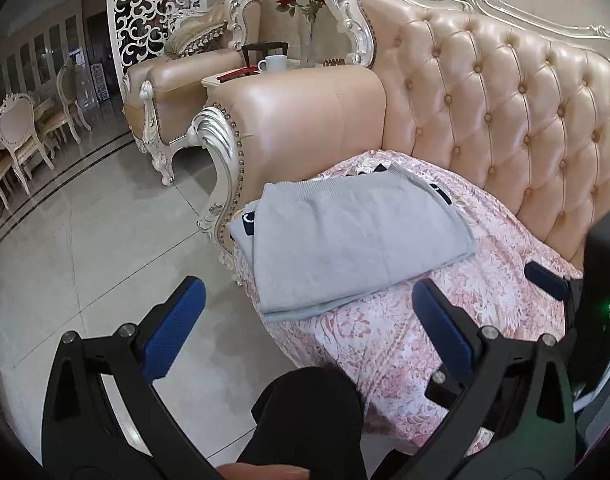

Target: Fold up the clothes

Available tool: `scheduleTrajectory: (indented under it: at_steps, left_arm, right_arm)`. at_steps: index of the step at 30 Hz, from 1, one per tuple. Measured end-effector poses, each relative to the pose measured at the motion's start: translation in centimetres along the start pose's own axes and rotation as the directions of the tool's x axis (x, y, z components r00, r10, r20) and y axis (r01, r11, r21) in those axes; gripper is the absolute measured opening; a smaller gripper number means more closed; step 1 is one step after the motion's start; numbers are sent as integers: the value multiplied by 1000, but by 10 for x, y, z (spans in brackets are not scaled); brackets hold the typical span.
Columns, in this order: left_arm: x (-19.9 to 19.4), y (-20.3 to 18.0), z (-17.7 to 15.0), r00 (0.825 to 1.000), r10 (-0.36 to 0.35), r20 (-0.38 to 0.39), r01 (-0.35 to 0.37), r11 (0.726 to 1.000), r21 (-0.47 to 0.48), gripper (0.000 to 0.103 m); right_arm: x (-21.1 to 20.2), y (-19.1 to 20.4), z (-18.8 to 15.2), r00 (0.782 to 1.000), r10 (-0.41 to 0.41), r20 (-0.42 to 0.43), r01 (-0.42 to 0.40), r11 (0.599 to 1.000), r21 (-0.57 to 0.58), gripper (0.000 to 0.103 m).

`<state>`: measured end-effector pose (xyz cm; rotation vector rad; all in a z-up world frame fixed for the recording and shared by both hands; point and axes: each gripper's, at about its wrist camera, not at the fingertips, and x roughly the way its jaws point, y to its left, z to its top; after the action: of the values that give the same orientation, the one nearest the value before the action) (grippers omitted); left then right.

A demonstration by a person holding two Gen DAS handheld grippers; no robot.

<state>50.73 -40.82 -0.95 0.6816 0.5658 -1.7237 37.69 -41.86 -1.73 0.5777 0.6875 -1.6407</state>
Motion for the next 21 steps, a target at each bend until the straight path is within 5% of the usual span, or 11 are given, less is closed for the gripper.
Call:
scheduleTrajectory:
  at_steps: [21]
  left_arm:
    - [10, -7, -2, 997, 71, -19, -71, 997, 11, 103]
  right_arm:
    - [-4, 1, 5, 1000, -5, -4, 5, 1000, -9, 103]
